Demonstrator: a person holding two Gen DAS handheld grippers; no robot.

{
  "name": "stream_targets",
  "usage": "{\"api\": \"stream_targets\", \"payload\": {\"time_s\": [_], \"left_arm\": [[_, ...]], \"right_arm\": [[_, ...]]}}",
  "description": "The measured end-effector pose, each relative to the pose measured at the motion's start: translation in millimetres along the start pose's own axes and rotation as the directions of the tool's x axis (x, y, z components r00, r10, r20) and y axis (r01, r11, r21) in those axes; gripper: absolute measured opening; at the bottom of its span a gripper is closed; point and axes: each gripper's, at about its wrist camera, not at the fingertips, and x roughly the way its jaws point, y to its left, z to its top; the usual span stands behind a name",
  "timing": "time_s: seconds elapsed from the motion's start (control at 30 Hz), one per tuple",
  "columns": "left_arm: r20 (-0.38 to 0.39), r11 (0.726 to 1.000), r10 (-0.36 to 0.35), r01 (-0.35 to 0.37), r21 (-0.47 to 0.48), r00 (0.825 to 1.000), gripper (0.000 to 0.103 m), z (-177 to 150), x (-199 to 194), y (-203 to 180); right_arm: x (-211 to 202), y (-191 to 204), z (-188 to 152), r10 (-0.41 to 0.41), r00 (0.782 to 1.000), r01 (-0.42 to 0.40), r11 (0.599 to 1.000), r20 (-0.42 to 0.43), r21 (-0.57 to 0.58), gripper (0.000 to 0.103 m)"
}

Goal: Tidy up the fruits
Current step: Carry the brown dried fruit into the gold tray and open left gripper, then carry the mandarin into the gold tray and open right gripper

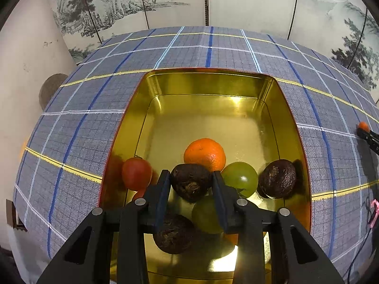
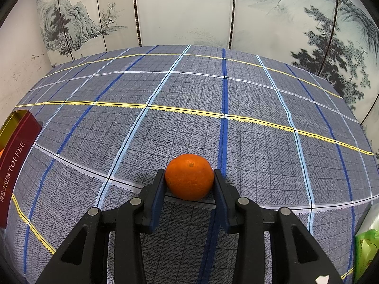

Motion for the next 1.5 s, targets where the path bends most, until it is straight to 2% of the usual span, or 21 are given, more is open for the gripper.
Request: {"api": "stream_targets", "payload": {"time_s": [0.27, 0.33, 0.4, 0.5, 0.77, 0.87, 1.5], "left_arm": [[0.048, 1.000, 0.005, -0.004, -0.020, 0.999, 0.038, 0.1, -12.5, 4.5], [0.057, 1.000, -0.004, 0.006, -0.029, 0.998, 0.042, 1.1, -16.2, 6.3], [0.071, 0.999, -0.001, 0.004, -0.034, 0.997, 0.053, 1.3, -21.0, 7.0], [0.100, 1.000, 0.012, -0.010, -0.023, 0.995, 0.057, 1.2, -28.2, 5.4], [0.130, 0.998, 0.056, -0.055, -0.011, 0.990, 0.058, -0.3, -39.4, 2.0], [0.138, 0.997, 0.072, -0.077, 0.026, 0.988, 0.058, -2.6, -41.1, -2.9], [0.153, 0.998, 0.031, -0.039, 0.050, 0.988, 0.058, -15.8, -48.6, -8.3]], "right_arm": [[-0.1, -0.5, 0.1, 0.000, 1.000, 0.000, 1.000, 0.000, 0.000, 0.037], [-0.1, -0.5, 0.1, 0.000, 1.000, 0.000, 1.000, 0.000, 0.000, 0.037], [-0.1, -0.2, 0.1, 0.000, 1.000, 0.000, 1.000, 0.000, 0.000, 0.037], [-0.1, -0.3, 0.1, 0.000, 1.000, 0.000, 1.000, 0.000, 0.000, 0.036], [-0.2, 0.1, 0.0, -0.001, 1.000, 0.001, 1.000, 0.000, 0.000, 0.036], [-0.1, -0.3, 0.1, -0.001, 1.000, 0.001, 1.000, 0.000, 0.000, 0.036], [0.0, 0.5, 0.0, -0.002, 1.000, 0.002, 1.000, 0.001, 0.000, 0.036]]}}
